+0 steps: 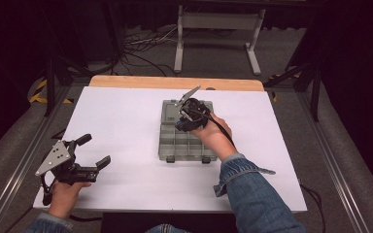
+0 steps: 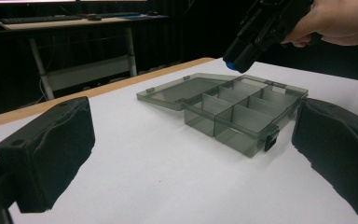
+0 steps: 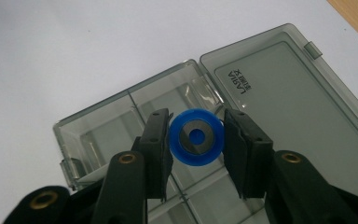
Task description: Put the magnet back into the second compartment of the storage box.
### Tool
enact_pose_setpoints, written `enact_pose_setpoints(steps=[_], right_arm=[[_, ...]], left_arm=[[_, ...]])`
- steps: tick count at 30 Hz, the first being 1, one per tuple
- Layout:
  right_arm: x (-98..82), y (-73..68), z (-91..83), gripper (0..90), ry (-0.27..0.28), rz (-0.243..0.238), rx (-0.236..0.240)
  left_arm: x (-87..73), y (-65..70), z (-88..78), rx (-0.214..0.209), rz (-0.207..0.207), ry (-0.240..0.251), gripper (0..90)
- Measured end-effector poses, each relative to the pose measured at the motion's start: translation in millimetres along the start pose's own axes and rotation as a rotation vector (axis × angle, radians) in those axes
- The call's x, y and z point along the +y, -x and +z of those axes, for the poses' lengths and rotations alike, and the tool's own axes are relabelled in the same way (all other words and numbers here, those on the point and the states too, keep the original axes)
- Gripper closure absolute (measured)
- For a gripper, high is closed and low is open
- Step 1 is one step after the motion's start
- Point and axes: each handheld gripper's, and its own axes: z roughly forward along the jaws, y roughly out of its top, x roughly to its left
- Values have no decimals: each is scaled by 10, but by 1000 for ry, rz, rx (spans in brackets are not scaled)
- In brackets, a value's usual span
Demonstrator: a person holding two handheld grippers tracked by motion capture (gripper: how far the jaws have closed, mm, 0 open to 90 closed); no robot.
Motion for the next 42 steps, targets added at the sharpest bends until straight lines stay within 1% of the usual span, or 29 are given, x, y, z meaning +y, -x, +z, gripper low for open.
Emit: enact_pose_setpoints(steps=[2, 3, 7, 8, 12, 18, 21, 27, 32, 39, 42], right_arm=[[5, 35, 14, 627, -4, 7, -15], [8, 66, 17, 626, -2, 20, -19], [7, 107, 48, 627, 5, 33, -17], [5, 116, 89, 627, -10, 39, -22], [-4, 138, 149, 627, -24, 35, -21], [-43, 185, 253, 626, -50, 48, -15], [-57, 193, 296, 626, -60, 54, -8], [-65, 185, 392, 626, -86, 47, 8], [-76, 182, 431, 626, -104, 43, 16], [-109, 184, 501, 625, -133, 54, 39], [-114, 185, 514, 625, -141, 55, 41]], left_arm=[[-3, 1, 4, 0, 0, -2, 2], [-4, 0, 5, 0, 0, -3, 2], [-5, -3, 4, 0, -3, -3, 1], [-5, -3, 4, 0, -3, -2, 1], [-8, -4, 9, 0, -6, 0, 2], [-9, -5, -1, 0, -6, 0, 2], [-8, -10, -6, 1, -8, 2, 1], [-7, -7, -2, 1, -6, 2, 2], [-5, -13, -11, -1, -6, 1, 1], [-5, -11, -9, 3, -6, 5, 2], [-4, -12, -11, 1, -6, 4, 2]])
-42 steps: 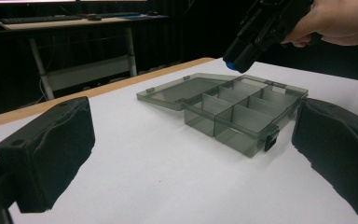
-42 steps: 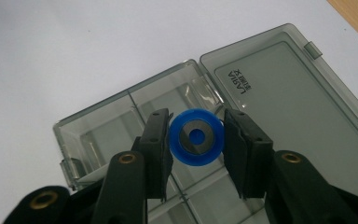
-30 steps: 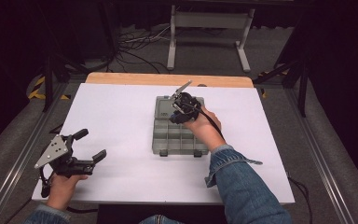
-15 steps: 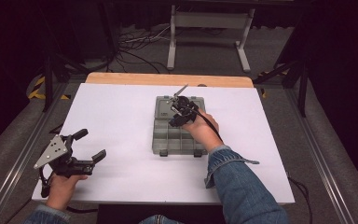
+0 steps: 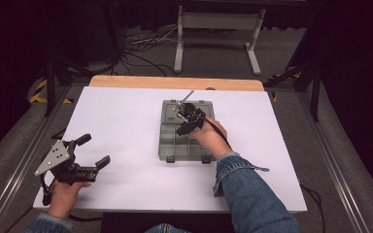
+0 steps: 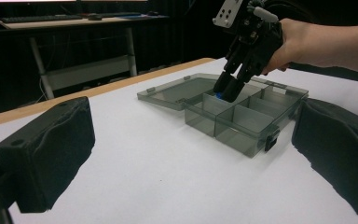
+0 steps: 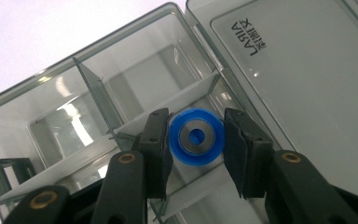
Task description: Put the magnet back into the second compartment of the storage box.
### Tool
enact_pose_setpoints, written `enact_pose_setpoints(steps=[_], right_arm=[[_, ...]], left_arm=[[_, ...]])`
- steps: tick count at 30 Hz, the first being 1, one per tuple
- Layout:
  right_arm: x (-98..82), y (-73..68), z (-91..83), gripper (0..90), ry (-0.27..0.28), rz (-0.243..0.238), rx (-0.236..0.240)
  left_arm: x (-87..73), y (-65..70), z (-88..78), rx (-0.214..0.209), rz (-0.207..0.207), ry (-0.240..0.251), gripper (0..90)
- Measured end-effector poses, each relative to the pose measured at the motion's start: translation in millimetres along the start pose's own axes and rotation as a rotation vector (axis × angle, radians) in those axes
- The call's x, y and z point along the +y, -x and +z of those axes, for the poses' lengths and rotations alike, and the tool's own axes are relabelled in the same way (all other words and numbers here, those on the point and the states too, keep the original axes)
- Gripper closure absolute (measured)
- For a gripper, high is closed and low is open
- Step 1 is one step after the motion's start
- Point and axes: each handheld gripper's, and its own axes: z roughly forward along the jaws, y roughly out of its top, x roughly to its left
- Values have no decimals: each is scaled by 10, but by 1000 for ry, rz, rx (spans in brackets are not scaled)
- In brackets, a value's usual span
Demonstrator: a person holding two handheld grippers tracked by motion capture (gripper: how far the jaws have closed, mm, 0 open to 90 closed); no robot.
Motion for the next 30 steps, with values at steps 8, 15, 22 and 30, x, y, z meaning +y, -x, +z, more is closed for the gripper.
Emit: enact_pose_setpoints(steps=[8, 15, 22, 30], right_arm=[[-6, 0, 53, 625, -22, -6, 2], [-2, -8, 74, 624, -29, -6, 6], [-1, -18, 73, 604, -32, -15, 4], [-19, -17, -58, 500, 18, -6, -18]], left_arm=[[0, -1, -2, 2, 0, 4, 2], [1, 0, -3, 1, 1, 3, 1], [2, 0, -6, 2, 1, 2, 2], [2, 2, -18, 5, 1, 1, 2]])
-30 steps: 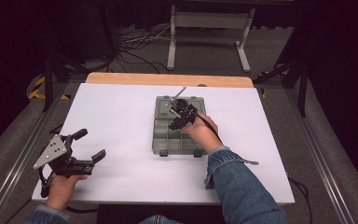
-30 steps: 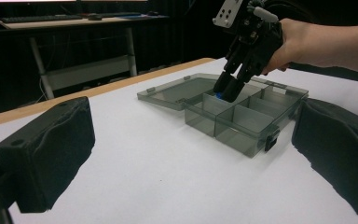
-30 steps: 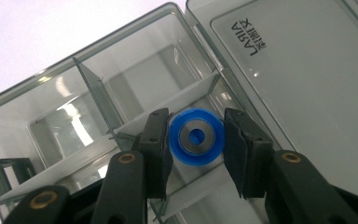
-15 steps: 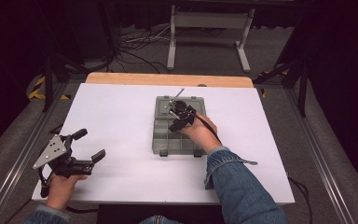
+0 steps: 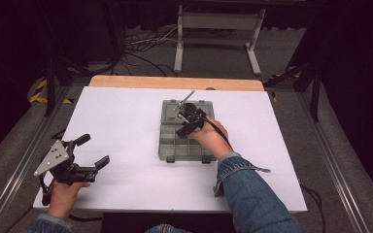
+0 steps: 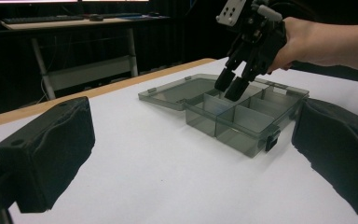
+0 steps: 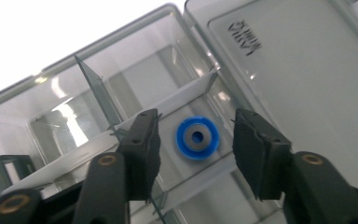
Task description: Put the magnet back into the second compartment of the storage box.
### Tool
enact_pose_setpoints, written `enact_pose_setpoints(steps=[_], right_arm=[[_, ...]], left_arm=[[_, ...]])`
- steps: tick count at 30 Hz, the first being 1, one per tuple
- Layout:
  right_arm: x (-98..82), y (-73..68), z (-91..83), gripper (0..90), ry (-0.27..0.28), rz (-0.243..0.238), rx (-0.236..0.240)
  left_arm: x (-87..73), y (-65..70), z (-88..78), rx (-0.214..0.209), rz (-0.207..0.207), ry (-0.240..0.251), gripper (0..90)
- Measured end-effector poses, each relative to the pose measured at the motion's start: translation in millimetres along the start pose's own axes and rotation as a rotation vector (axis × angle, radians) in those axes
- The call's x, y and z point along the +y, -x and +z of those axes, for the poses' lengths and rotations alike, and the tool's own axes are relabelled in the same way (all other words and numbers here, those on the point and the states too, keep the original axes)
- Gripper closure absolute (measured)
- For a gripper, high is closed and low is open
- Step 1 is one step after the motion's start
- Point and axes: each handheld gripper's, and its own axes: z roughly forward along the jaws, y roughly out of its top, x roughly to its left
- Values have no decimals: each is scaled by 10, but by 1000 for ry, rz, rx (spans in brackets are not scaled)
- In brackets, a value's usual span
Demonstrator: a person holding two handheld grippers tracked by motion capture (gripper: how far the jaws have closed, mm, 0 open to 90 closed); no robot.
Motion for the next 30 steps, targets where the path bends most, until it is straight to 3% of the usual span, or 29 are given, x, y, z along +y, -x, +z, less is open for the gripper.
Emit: enact_pose_setpoints(steps=[2, 6, 13, 20, 23, 30], right_arm=[[-5, 2, -32, 481, 13, -2, -1], [-19, -41, -212, 351, 96, -26, -18], [-65, -200, -519, 239, 237, -65, -34], [-239, -313, -768, 179, 368, -74, -45], [-280, -324, -817, 168, 389, -74, -42], [-540, -361, -1009, 105, 500, -71, -67]], left_arm=[[-2, 1, -1, 1, 0, -1, 2], [-3, 1, -4, 0, 0, -5, 2], [-1, -3, 7, 2, -7, 1, 2], [-5, -4, 9, -2, -5, -5, 2], [-8, -1, 16, 0, -7, -3, 1], [-10, 4, 21, 2, -4, -6, 1]])
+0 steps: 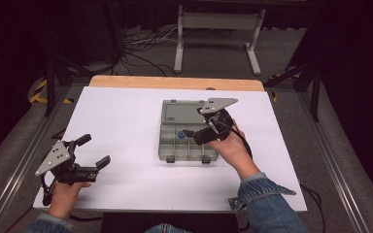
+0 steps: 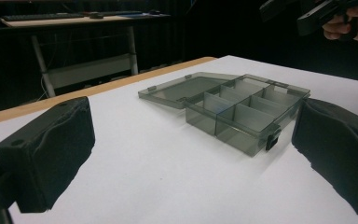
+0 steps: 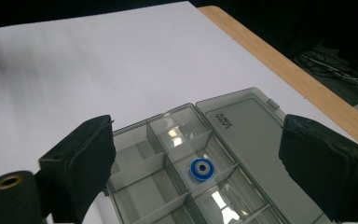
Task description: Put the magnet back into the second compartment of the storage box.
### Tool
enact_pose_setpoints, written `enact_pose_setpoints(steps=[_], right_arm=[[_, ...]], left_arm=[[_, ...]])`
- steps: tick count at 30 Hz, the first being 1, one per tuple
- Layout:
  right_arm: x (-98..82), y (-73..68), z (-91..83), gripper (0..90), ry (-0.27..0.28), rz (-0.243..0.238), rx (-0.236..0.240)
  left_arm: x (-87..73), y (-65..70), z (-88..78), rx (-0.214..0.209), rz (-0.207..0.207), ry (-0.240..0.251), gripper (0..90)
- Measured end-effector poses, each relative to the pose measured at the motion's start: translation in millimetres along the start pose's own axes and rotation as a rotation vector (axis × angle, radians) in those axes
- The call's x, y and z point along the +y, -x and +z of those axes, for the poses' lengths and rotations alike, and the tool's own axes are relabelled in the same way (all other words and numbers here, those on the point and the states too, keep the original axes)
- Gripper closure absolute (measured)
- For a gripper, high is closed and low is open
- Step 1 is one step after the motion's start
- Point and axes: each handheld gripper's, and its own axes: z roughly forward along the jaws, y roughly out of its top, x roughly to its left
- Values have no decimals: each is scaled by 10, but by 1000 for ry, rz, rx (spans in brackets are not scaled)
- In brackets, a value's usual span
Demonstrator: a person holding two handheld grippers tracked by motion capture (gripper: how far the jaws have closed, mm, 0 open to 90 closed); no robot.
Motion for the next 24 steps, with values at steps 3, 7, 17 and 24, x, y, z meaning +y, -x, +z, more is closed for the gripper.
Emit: enact_pose_setpoints(steps=[3, 7, 17, 24], right_arm=[[-61, 2, -87, 71, 44, 5, -18], [-131, 4, -190, 43, 93, 24, -32], [-366, 39, -438, 7, 204, 49, -51], [-509, 58, -546, 6, 223, 55, -78]], left_arm=[[-2, 2, 2, 0, -1, 3, 2], [-1, 4, 2, 0, -1, 4, 2], [6, 7, -1, -2, 2, 2, 2], [11, 5, -6, -2, 3, 3, 2]])
